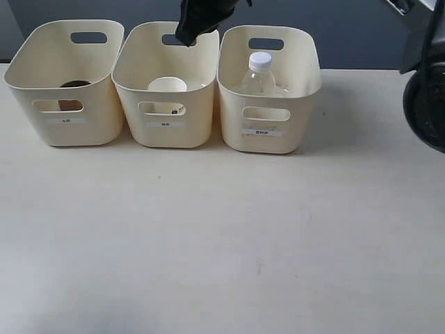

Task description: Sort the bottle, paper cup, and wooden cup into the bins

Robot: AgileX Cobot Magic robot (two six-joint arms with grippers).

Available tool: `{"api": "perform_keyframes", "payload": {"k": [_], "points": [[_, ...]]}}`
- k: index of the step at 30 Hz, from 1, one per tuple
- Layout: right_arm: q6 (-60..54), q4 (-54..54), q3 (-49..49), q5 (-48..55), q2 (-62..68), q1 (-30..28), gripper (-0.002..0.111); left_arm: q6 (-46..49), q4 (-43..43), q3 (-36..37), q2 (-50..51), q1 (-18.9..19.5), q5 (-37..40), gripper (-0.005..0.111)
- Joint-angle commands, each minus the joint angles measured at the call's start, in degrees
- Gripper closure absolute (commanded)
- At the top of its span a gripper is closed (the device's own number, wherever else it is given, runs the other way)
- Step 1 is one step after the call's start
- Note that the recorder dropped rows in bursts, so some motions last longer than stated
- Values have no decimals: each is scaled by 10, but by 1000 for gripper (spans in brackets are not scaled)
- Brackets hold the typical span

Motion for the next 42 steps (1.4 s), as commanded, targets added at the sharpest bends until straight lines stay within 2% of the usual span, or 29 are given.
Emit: {"api": "perform_keyframes", "payload": {"k": [1,4,8,10,14,16,21,26,31,42], "points": [[7,6,0,11,-32,-2,109,0,1,1,-3,-3,-7,107],[14,1,20,11,-63,-2,109,0,1,1,-3,-3,-7,107],[18,-18,114,11,-140,-2,109,0,1,1,-3,-3,-7,107],[20,-36,192,6,-187,-2,109,0,1,1,-3,-3,-7,107],[26,-56,325,-70,-275,-2,109,0,1,1,-3,-3,-7,107],[31,-73,426,-118,-338,-2,109,0,1,1,-3,-3,-7,107],[44,-92,548,-172,-414,-2,109,0,1,1,-3,-3,-7,107],[43,-98,590,-143,-440,-2,109,0,1,1,-3,-3,-7,107],[106,-108,593,-119,-442,-2,109,0,1,1,-3,-3,-7,107],[132,-22,593,-118,-442,-2,109,0,1,1,-3,-3,-7,107]]}}
